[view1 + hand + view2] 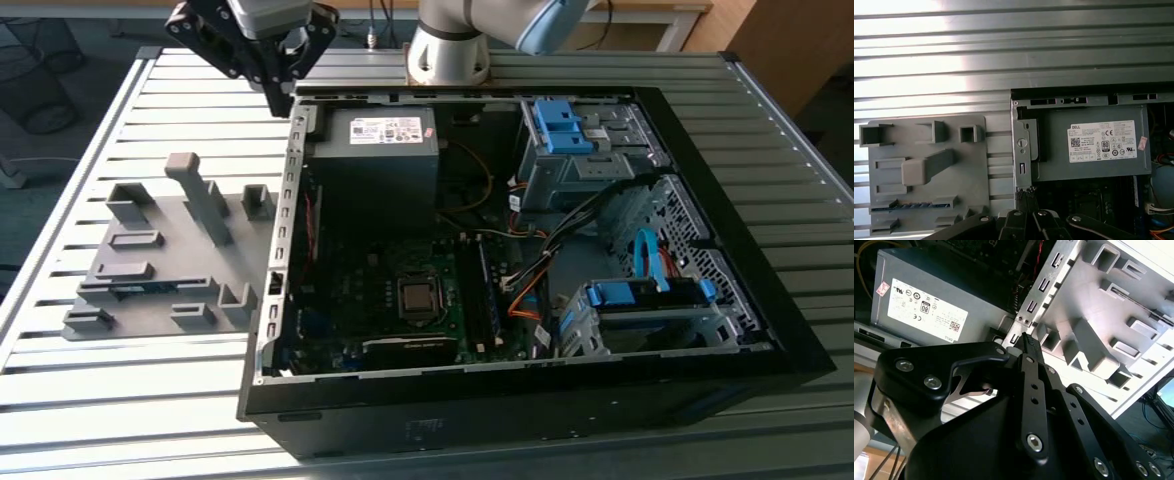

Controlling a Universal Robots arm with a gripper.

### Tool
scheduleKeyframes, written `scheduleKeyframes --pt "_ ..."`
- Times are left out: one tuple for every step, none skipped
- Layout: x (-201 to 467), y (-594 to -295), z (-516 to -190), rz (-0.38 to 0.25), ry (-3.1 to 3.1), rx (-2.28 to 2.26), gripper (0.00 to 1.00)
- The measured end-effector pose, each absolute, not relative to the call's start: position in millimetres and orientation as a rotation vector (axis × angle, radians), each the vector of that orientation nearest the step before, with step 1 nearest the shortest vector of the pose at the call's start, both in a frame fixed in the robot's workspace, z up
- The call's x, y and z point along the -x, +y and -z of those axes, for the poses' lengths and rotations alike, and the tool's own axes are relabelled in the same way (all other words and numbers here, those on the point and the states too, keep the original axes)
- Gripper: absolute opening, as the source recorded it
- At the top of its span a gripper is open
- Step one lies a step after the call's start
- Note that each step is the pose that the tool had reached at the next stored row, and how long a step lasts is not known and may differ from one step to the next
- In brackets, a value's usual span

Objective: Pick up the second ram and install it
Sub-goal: 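Reach for the second ram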

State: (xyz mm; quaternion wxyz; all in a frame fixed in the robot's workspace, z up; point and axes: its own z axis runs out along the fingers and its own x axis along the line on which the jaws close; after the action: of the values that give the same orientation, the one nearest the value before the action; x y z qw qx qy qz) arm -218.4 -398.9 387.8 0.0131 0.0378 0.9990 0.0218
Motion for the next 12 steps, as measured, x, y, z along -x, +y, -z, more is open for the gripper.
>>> scheduleKeyframes --pt "219.1 -398.9 -387.8 -0.068 3.112 -0.118 0.11" --pt "219.8 -398.9 -387.7 -0.068 3.112 -0.118 0.11" --pt "220.6 -398.9 -387.7 -0.068 3.112 -0.118 0.11" --pt "221.2 -398.9 -387.6 -0.068 3.112 -0.118 0.11" --pt "221.8 -398.9 -387.6 -0.068 3.112 -0.118 0.11" --pt "222.5 -399.0 -387.5 -0.068 3.113 -0.118 0.11" --pt "223.3 -398.9 -387.5 -0.068 3.113 -0.118 0.11" --pt "223.9 -398.9 -387.4 -0.068 3.112 -0.118 0.11" --pt "224.5 -398.9 -387.4 -0.068 3.112 -0.118 0.11" --pt "225.2 -398.9 -387.3 -0.068 3.112 -0.118 0.11" --pt "225.8 -398.9 -387.3 -0.068 3.113 -0.118 0.11" --pt "226.5 -398.9 -387.3 -0.068 3.113 -0.118 0.11"
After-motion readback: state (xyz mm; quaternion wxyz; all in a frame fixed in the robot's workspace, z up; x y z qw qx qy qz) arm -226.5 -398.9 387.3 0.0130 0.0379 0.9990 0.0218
